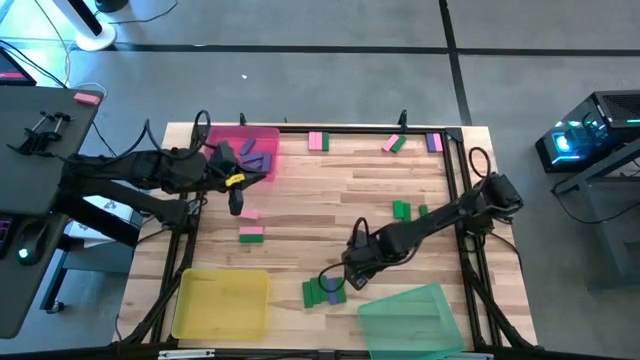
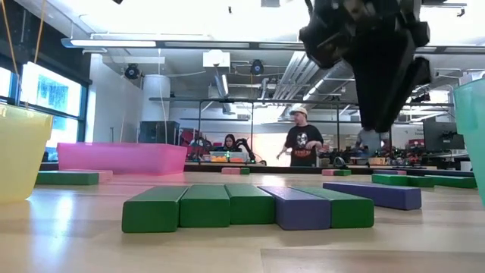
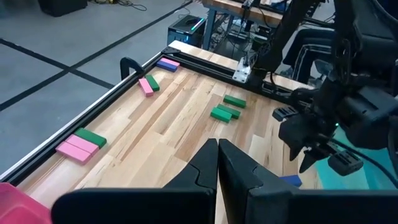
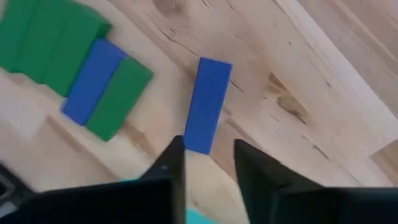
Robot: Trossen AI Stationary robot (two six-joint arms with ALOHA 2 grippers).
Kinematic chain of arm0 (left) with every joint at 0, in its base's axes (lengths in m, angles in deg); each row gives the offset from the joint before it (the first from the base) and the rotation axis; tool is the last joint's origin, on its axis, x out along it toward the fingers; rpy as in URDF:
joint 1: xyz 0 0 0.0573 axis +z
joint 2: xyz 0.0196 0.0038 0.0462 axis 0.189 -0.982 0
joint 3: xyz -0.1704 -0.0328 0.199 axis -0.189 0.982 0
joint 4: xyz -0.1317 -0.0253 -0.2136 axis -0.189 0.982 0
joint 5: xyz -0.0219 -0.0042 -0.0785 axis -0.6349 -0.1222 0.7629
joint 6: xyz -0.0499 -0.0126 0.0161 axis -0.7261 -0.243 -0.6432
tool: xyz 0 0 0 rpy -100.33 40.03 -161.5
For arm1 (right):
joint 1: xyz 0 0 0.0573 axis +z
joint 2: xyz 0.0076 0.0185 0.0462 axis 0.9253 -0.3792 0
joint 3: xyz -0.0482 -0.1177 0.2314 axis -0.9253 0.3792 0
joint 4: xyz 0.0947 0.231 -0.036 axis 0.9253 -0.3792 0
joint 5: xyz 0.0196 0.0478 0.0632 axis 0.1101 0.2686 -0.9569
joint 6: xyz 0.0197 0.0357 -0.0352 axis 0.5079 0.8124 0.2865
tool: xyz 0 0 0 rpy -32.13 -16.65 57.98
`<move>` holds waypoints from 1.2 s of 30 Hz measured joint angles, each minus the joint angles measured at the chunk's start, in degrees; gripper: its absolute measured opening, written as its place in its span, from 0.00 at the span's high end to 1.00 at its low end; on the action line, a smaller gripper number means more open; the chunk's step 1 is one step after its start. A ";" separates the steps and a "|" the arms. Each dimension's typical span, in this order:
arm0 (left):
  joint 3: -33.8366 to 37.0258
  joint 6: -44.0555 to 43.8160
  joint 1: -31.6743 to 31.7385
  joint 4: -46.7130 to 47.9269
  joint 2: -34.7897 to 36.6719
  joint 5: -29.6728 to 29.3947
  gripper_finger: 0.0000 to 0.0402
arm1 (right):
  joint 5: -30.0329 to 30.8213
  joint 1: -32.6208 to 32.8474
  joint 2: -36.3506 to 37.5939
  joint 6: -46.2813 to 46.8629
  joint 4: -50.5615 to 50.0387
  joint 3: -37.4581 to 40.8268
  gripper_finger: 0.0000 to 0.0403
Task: Sort blocks
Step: Put the violet block into the pink bin
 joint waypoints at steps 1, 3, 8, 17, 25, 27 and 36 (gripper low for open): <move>0.00 0.02 -0.01 0.01 -0.20 0.00 1.00 | -0.02 0.00 -0.69 -0.05 0.20 0.00 0.73; 0.00 0.02 0.00 0.01 -0.59 0.02 1.00 | -0.06 0.00 -2.06 -0.38 0.70 0.00 0.64; 0.00 0.01 -0.02 0.00 -1.25 0.03 1.00 | 0.58 -0.01 -5.11 -0.72 0.38 0.00 0.45; 0.00 0.00 -0.02 -0.03 -1.38 0.04 1.00 | -1.60 -0.18 -9.36 0.71 4.89 0.00 0.42; 0.00 -0.03 -0.02 -1.85 -1.36 0.07 1.00 | -2.80 0.07 -11.60 0.62 4.21 -0.26 0.64; 0.00 -0.01 -0.01 -3.67 -1.17 0.09 1.00 | -3.01 0.07 -11.09 -0.65 4.07 -0.48 0.81; -0.04 12.39 -0.03 -5.96 -3.26 0.17 0.95 | -3.02 -2.67 -1.78 -13.04 1.84 -4.43 0.98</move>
